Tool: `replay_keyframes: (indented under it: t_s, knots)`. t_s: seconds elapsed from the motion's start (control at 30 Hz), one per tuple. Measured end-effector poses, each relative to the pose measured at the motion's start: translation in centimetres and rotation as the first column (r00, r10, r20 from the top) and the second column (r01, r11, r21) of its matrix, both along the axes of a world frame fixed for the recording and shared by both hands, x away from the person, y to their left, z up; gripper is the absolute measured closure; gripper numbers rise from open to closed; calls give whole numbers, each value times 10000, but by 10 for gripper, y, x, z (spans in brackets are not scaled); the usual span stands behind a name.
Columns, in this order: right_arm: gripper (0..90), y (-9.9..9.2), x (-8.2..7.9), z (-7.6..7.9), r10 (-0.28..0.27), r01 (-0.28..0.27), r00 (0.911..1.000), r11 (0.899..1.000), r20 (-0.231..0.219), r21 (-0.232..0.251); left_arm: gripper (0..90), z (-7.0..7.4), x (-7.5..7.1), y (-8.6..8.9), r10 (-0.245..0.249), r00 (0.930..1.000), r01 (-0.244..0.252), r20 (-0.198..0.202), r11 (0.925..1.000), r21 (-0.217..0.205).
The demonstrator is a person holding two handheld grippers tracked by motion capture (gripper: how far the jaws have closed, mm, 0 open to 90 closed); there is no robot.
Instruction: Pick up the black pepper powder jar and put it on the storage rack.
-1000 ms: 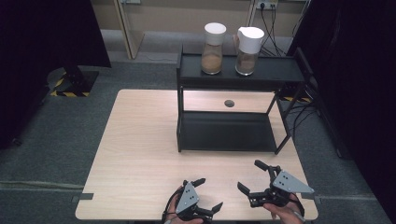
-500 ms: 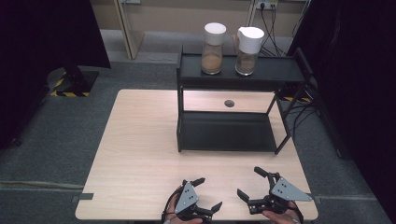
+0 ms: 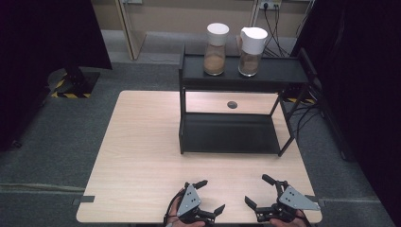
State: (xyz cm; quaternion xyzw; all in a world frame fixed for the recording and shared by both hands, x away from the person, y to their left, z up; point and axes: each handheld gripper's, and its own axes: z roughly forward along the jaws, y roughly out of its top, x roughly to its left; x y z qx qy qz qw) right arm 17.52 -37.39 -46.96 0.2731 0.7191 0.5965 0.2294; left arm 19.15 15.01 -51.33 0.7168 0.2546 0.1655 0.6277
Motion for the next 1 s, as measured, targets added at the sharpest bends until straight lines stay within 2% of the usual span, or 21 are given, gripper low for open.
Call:
replay_keyframes:
  t_s: [0.2,1.0]
  knots:
    - [13,-2,-1,-5,-107,106,9998,9999,-173,-26,33,0,0,1,17,10000,-17,-31,10000,-56]
    - [14,-5,0,-7,-108,108,9999,9999,-129,6,34,0,0,1,52,10000,-53,-31,9999,-102]
